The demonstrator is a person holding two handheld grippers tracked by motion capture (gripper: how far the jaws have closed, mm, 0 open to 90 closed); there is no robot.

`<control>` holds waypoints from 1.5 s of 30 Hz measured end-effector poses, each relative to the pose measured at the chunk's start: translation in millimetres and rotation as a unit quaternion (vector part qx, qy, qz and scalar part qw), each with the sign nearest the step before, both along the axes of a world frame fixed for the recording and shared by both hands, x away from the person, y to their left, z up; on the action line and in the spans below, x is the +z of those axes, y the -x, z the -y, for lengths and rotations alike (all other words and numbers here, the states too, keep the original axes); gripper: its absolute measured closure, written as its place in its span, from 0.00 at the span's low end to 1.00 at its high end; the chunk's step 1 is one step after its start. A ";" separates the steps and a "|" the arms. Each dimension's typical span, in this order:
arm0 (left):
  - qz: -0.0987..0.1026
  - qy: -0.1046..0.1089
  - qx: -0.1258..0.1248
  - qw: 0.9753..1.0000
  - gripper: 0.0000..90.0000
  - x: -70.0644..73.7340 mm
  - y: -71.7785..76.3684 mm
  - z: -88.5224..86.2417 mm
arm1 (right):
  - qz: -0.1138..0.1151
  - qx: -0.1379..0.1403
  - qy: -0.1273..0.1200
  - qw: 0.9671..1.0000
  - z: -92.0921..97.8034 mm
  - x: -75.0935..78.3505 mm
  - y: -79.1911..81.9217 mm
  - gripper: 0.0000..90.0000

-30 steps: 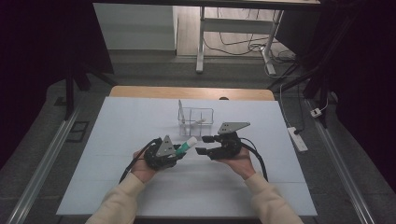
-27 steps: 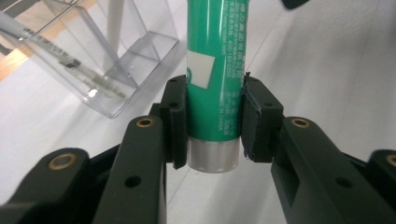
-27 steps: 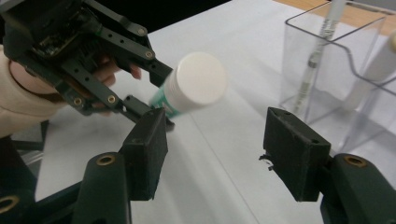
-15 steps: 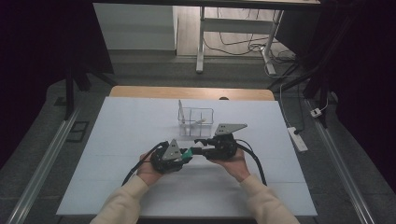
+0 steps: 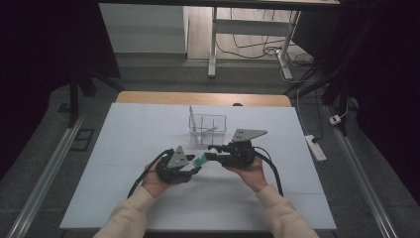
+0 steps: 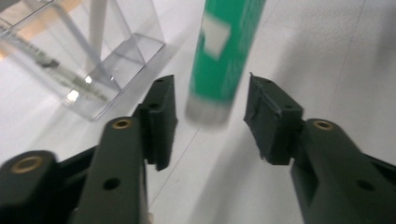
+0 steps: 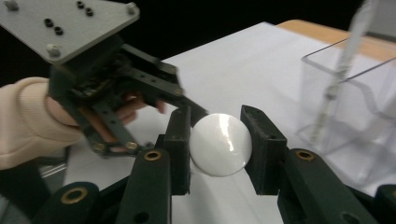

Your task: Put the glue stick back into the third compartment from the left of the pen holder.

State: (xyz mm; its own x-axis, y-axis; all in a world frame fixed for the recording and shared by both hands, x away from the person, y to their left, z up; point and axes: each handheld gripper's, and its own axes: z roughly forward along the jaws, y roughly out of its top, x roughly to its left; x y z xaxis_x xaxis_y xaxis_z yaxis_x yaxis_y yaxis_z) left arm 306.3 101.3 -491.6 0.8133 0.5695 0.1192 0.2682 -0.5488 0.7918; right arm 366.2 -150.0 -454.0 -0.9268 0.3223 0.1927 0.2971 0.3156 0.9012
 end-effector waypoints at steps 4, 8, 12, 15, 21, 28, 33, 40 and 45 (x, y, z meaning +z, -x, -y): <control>-0.018 0.011 0.022 1.000 0.47 0.5 6.2 -17.1 | 0.014 -0.018 -0.004 1.000 10.9 10.4 -0.5 0.71; -0.035 0.021 0.050 0.998 0.45 -1.2 14.9 -39.5 | 0.026 -0.034 -0.014 0.999 23.5 23.7 -2.1 0.71; -0.048 0.028 0.075 0.996 0.44 -6.0 20.4 -60.3 | 0.038 -0.050 -0.032 0.998 34.7 38.0 -3.4 0.71; -0.055 0.033 0.086 0.994 0.43 -9.2 24.2 -72.5 | 0.048 -0.059 -0.041 0.996 41.2 48.3 -4.5 0.71; -0.062 0.037 0.098 0.993 0.42 -14.5 32.3 -90.2 | 0.058 -0.087 -0.054 0.993 50.6 64.0 -12.8 0.71; -0.067 0.041 0.111 0.991 0.41 -18.8 36.9 -105.3 | 0.061 -0.118 -0.040 0.990 52.2 69.4 -32.7 0.71; -0.071 0.042 0.118 0.990 0.41 -22.2 38.7 -114.5 | 0.063 -0.141 -0.035 0.987 53.4 73.1 -47.8 0.71; -0.073 0.047 0.127 0.988 0.41 -23.9 39.1 -121.5 | 0.056 -0.162 0.001 0.985 44.5 64.2 -71.6 0.71; -0.078 0.043 0.124 0.988 0.40 -26.2 37.8 -120.5 | 0.044 -0.170 0.041 0.984 32.8 48.6 -88.4 0.71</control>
State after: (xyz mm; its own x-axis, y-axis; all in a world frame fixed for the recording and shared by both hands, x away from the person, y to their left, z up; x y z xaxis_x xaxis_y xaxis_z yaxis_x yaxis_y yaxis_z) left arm 268.5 221.8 -517.8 0.6515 0.7567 -0.0548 0.5092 -0.3826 0.7710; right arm 454.6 -182.8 -405.5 -0.7753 0.6270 0.0759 0.3192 0.2854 0.9037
